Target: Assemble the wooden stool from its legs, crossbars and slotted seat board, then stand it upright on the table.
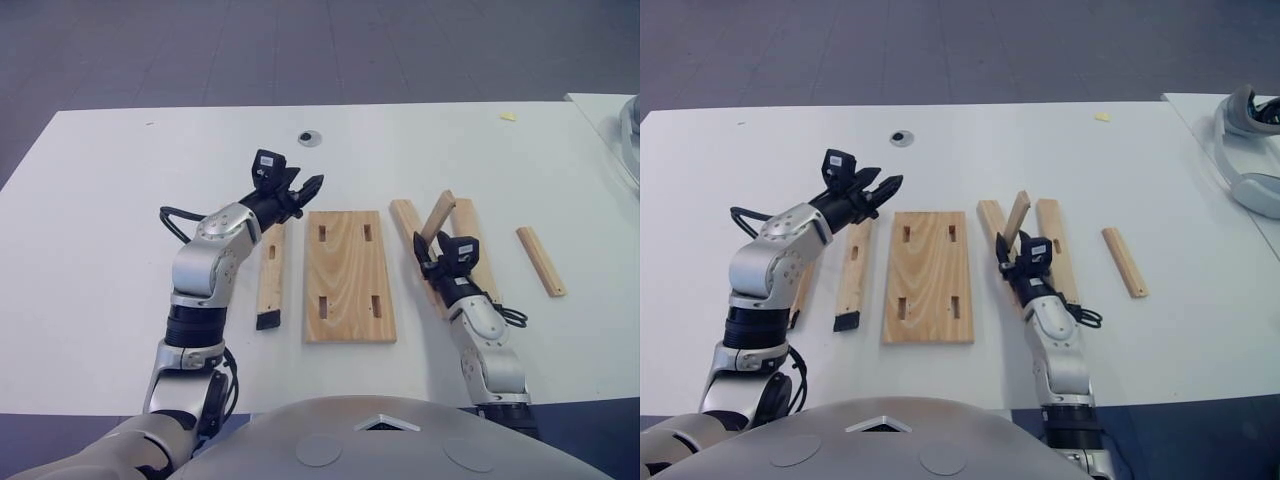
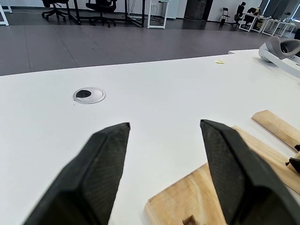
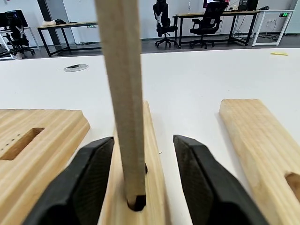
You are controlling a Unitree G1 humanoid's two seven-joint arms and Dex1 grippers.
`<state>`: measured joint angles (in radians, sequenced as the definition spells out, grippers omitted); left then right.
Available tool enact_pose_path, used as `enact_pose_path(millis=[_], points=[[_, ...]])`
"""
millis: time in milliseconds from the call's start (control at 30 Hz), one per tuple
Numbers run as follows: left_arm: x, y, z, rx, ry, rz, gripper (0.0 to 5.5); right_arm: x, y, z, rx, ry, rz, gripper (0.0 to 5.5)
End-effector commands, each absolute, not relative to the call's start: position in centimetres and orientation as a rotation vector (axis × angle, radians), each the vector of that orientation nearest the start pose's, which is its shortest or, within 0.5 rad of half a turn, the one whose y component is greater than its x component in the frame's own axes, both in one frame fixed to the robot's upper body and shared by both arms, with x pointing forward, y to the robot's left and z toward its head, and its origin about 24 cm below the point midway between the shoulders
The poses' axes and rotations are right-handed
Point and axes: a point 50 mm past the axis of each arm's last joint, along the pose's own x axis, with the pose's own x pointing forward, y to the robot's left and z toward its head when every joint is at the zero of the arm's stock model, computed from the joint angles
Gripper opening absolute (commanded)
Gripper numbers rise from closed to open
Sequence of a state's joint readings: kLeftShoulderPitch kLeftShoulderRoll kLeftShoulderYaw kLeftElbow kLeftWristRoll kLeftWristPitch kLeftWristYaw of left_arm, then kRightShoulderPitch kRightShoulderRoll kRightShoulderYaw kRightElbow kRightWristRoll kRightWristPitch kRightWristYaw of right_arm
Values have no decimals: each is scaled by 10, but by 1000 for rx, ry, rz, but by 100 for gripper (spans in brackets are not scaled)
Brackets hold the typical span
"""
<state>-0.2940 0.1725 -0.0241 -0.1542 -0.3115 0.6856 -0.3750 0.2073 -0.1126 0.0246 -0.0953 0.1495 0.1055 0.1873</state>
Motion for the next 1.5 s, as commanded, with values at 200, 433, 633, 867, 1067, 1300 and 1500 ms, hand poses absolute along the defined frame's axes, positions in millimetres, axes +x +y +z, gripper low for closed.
enact_pose_path(millis=[200,433,633,867,1067,1300,1500], points=[[286,117,88,-153,248,-542,276,225,-165,31,-40,306,244,394],[282,114,88,-176,236,-519,276,216,-165,22,-21,515,262,416],[279,112,85,-191,239,-507,276,209,-176,13,25,663,164,363],[279,112,85,-197,240,-505,276,209,-175,11,33,665,148,236],[283,114,88,-201,232,-509,276,223,-173,25,77,563,157,210],[313,132,122,-395,169,-614,276,270,-157,120,306,177,410,210],[332,138,171,-903,180,-1063,276,272,-120,188,655,16,811,209]])
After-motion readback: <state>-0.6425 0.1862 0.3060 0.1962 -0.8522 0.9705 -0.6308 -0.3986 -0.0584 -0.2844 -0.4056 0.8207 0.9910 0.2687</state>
